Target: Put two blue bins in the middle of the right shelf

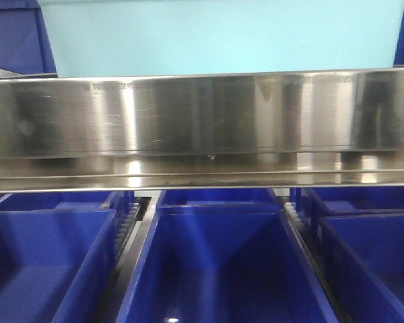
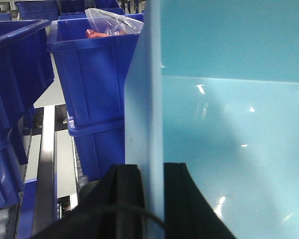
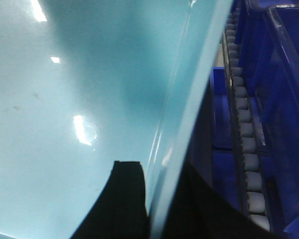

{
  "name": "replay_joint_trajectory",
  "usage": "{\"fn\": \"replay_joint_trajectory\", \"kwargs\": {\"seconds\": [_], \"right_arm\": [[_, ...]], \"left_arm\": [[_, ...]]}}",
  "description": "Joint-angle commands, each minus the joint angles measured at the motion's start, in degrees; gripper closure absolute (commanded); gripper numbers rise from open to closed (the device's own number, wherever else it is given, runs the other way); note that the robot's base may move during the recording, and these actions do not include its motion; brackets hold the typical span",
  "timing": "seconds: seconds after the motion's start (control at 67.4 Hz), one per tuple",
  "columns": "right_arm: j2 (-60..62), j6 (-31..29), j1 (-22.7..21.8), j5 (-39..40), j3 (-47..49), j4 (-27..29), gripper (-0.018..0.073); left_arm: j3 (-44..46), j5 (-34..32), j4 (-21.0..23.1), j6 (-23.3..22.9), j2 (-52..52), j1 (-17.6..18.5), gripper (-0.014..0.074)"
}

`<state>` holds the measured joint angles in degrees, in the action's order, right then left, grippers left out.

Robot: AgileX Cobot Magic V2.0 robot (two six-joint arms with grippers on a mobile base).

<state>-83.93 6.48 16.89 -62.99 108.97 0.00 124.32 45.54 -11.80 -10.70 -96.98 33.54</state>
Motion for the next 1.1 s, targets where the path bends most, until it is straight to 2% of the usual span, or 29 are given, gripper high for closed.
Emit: {"fn": "replay_joint_trajectory", "kwargs": {"seconds": [0.0, 0.816, 0.92, 1.083], "right_arm": [[0.5, -1.4, 0.3, 1.8, 0.5, 0.3, 0.0711], [0.5, -1.4, 0.3, 2.1, 0.6, 0.3, 0.0711], [0.5, -1.4, 0.3, 2.1, 0.6, 1.0, 0.0711], [0.5, -1.4, 0.3, 3.4, 0.6, 1.0, 0.0711]], "left_arm": [[0.8, -5.0, 3.3, -0.6, 1.1, 0.4, 0.0707], [0.8, -4.8, 4.0, -0.6, 1.1, 0.4, 0.0707], [0.8, -2.2, 6.2, -0.6, 1.1, 0.4, 0.0707], [0.8, 7.9, 7.0, -0.6, 1.0, 0.4, 0.0707]]}}
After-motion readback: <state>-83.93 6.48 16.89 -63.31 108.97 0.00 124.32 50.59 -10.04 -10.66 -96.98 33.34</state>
